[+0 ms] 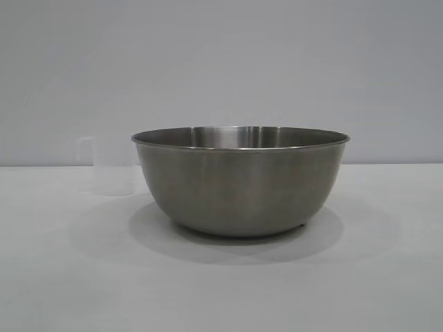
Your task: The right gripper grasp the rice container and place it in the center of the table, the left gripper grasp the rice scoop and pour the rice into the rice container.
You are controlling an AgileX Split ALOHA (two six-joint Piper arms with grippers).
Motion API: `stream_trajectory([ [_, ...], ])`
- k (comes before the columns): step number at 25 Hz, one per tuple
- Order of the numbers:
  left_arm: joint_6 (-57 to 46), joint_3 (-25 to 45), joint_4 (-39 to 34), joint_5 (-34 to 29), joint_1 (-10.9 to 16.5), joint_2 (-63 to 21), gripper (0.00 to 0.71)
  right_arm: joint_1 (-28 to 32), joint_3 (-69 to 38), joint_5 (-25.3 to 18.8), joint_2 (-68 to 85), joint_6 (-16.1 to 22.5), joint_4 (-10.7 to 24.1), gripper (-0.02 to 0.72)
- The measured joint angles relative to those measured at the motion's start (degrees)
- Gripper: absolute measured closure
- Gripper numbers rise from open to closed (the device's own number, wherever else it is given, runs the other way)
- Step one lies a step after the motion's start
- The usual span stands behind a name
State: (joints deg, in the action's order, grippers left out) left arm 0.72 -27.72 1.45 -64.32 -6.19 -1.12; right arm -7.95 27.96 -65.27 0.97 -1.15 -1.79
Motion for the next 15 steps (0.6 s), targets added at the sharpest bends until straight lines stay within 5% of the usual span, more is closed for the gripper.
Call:
stream_trajectory([
  [4, 0.00, 0.00, -0.14, 0.00, 3.79, 0.00, 0.249, 0.00, 0.00, 0.00, 0.00, 0.00, 0.00, 0.137],
  [15, 0.10, 0.02, -0.55, 0.04, 7.26, 0.00, 0.249, 4.55, 0.00, 0.00, 0.00, 0.00, 0.00, 0.137],
])
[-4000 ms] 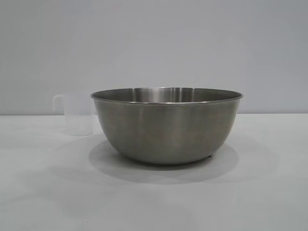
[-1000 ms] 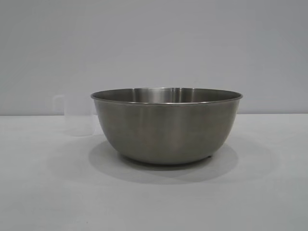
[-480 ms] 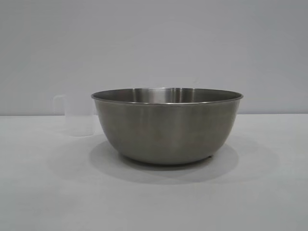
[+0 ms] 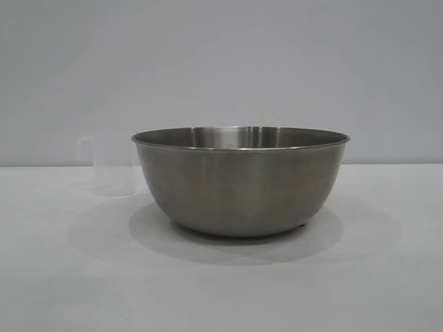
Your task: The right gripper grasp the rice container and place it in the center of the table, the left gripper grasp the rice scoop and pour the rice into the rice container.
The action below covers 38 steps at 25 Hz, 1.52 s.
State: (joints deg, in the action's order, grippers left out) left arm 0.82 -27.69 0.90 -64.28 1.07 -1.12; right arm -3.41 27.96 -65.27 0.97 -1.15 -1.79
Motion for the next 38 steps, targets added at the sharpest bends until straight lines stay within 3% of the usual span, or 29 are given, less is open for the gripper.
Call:
stream_trajectory([
  [5, 0.00, 0.00, -0.08, 0.00, 2.88, 0.00, 0.249, 0.03, 0.00, 0.00, 0.00, 0.00, 0.00, 0.137],
  [38, 0.00, 0.00, -0.21, 0.00, 2.88, 0.00, 0.249, -1.45, 0.00, 0.00, 0.00, 0.00, 0.00, 0.137],
])
